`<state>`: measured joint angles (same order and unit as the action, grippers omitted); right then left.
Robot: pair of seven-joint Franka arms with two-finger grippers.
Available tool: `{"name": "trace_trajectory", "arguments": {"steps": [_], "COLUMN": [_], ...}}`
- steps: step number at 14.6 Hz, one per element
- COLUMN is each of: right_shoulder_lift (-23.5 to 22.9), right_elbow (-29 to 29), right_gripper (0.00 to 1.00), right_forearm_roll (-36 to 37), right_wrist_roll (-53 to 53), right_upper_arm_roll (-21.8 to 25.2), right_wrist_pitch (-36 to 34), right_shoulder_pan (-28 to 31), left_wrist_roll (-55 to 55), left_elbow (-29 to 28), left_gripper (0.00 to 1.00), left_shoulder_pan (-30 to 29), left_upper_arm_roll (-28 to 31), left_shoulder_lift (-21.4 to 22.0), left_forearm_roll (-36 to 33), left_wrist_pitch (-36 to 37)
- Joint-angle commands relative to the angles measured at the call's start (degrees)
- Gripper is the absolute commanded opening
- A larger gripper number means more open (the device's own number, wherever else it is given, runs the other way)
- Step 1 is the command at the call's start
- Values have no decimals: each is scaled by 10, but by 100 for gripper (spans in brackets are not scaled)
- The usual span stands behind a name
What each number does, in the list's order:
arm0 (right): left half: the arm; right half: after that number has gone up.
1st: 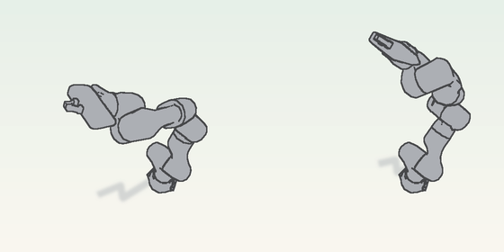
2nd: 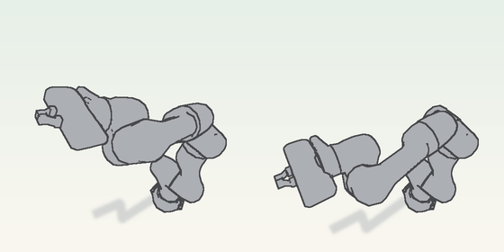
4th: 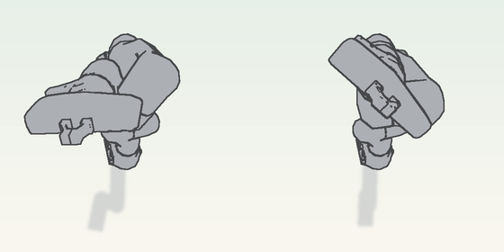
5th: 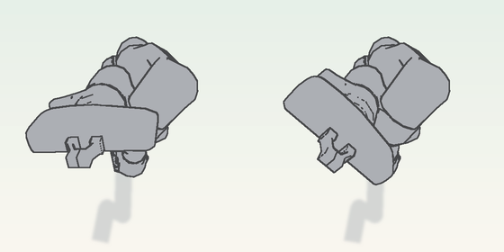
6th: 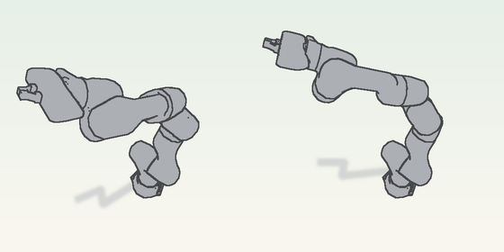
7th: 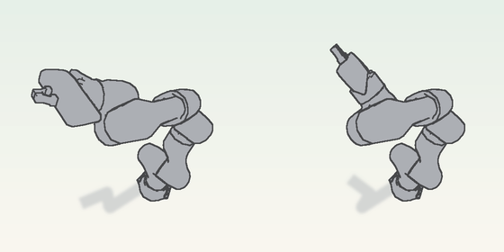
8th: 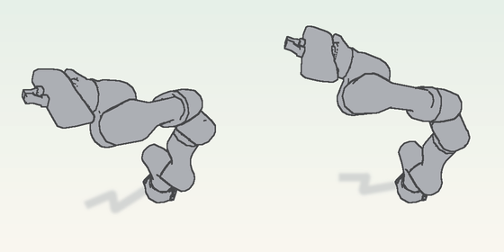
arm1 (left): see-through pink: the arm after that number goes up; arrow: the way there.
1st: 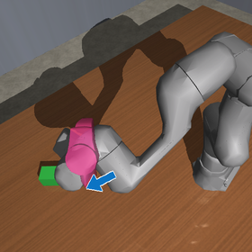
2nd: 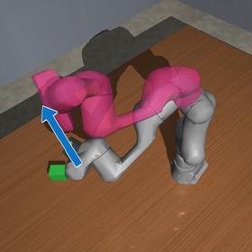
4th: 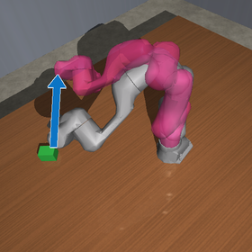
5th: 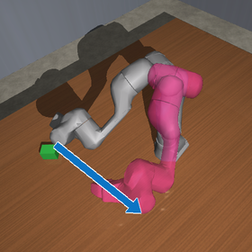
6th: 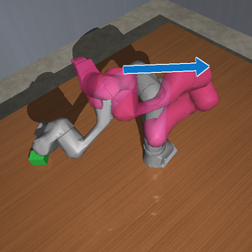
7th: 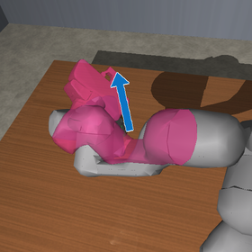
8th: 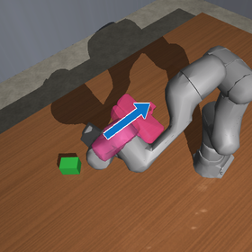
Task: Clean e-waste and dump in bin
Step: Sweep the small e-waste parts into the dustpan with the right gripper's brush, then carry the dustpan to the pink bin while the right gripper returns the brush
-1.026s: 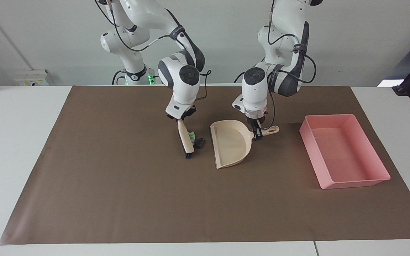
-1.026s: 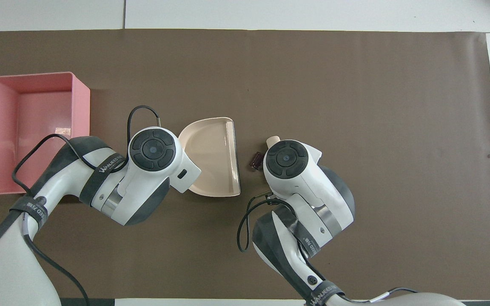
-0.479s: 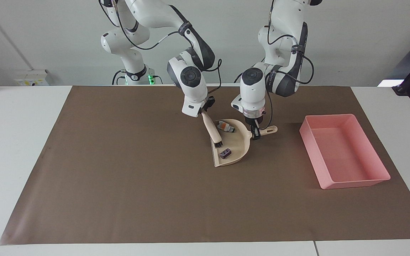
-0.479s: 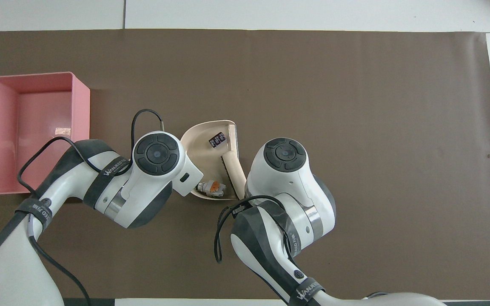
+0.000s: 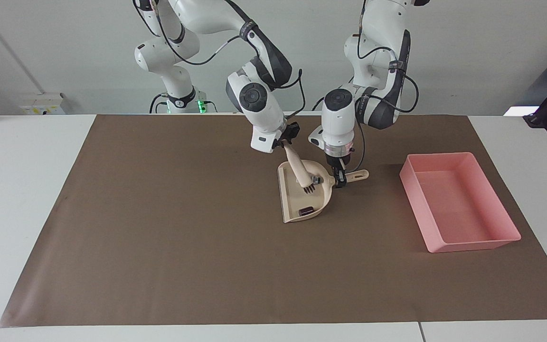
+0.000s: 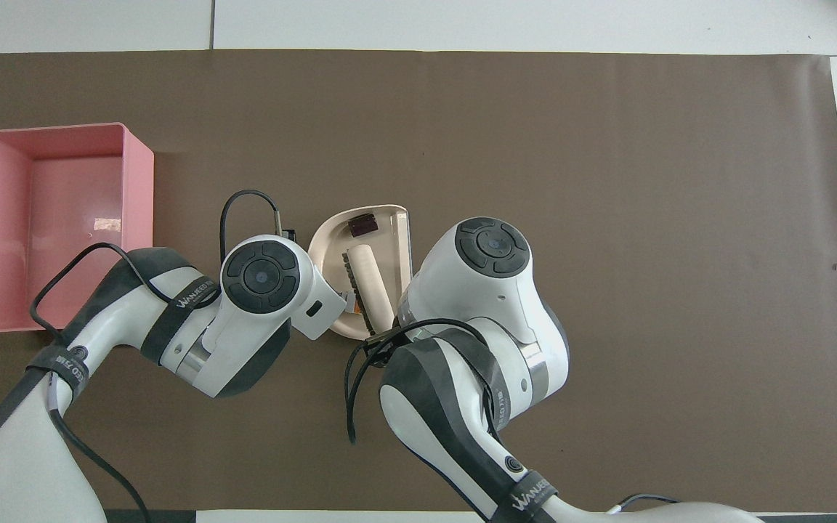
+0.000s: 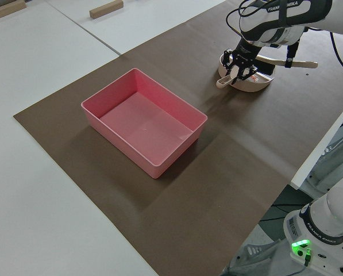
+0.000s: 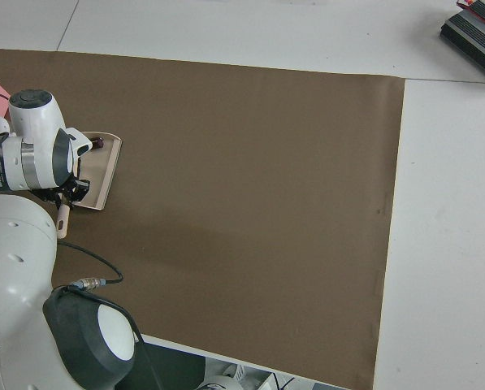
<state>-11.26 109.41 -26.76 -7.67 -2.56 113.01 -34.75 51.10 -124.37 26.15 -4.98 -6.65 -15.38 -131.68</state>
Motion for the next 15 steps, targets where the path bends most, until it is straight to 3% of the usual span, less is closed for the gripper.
{"name": "trace_trajectory", "arguments": {"steps": [1,4,8,12,15], "right_shoulder_lift": [61,95,102,120,122], "right_elbow": [4,5,6,54,82], "right_gripper": [0,0,0,0,0], "right_forearm_roll": [83,108,172,203,273], "right_wrist_roll": [-93,-129,-113,-38,49], "right_upper_arm_roll": [2,1,0,0,-1], "right_wrist_pitch": [-47,-89,-130,-121,-115], "right_shoulder_pan": [19,88,190,291,357], "left_wrist_roll": [13,118,165,253,309], "left_elbow": [-19,-17,-22,-11,33], "left_gripper": [0,0,0,0,0], "left_shoulder_pan": [-7,-32,-64,-128,-173], "left_upper_arm_roll": [1,3,2,3,12], "left_shoulder_lift": [9,25,54,81,90], "left_forearm_roll": [43,120,142,175,190], "left_wrist_pitch": [-30,-24,-24,27,84]}}
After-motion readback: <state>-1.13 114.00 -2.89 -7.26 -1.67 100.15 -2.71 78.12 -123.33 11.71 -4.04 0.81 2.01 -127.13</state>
